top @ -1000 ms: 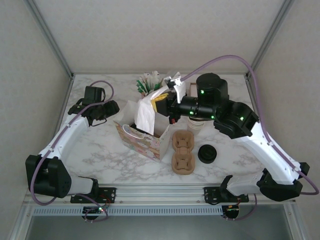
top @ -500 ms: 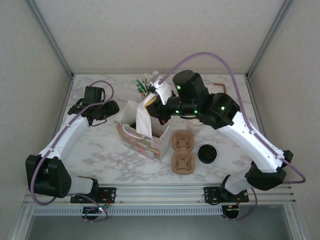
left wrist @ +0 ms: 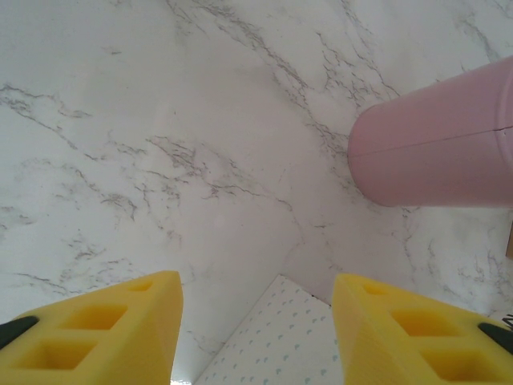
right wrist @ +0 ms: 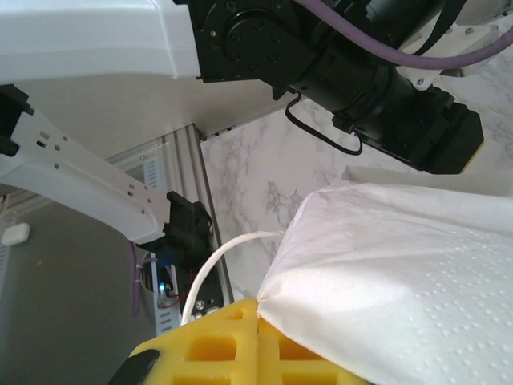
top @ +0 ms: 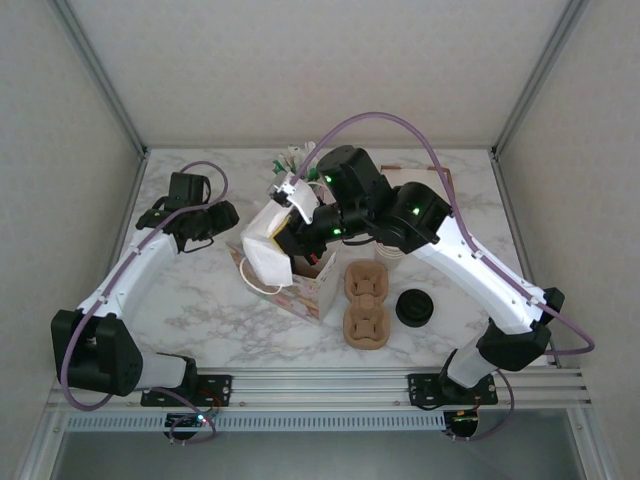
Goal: Pack the takeout coffee
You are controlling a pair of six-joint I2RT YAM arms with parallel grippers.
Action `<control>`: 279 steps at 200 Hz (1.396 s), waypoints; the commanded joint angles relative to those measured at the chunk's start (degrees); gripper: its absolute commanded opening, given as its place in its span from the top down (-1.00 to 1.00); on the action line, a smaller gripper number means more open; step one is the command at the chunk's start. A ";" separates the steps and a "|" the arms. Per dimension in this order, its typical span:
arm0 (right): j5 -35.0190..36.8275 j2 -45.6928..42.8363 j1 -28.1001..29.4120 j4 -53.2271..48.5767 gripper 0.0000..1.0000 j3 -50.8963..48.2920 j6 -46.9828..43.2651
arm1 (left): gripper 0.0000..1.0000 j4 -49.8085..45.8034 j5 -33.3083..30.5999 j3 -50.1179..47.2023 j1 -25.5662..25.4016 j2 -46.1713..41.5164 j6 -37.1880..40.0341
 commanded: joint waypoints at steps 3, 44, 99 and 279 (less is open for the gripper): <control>3.83 1.07 0.25 -0.36 1.00 0.97 1.87 | -0.04 -0.49 -0.73 -0.87 -0.63 -0.77 0.11; 9.41 0.98 -4.16 -1.79 1.00 -2.04 4.26 | -0.04 -0.32 -0.40 -0.78 -0.60 -0.37 0.03; 17.27 1.54 -8.90 -2.00 1.00 -5.17 0.64 | -0.04 -0.14 -0.37 -0.68 -0.62 -0.15 -0.10; 22.11 1.60 -4.01 -2.78 0.04 -8.12 -6.35 | -0.04 -0.27 -1.18 -0.73 -0.92 0.36 0.44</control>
